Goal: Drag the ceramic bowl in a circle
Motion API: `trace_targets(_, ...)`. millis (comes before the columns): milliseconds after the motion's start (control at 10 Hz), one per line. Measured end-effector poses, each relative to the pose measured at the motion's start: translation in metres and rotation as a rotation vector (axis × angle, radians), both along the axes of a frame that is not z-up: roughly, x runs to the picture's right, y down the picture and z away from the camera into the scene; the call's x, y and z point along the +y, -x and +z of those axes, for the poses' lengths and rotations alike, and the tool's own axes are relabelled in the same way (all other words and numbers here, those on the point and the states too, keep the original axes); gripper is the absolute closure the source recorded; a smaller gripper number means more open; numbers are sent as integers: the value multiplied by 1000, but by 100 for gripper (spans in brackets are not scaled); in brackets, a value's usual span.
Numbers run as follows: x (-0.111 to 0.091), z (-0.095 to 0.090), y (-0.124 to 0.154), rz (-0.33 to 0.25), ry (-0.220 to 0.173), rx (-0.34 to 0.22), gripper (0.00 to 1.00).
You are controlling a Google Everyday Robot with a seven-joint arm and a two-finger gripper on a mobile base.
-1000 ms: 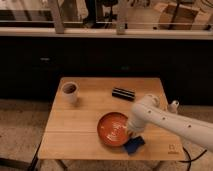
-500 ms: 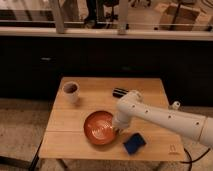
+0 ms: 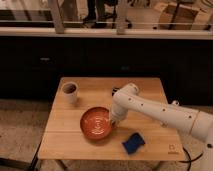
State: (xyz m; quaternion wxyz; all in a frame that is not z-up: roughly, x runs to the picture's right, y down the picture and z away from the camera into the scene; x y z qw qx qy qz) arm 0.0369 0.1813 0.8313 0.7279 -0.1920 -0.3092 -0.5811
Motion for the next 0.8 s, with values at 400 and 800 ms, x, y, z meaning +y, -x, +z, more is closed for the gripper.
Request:
trace_targets(400,-52,26,-6,61,-70,37,100)
trace_targets(800,-64,27,-76,190,-95,158,100)
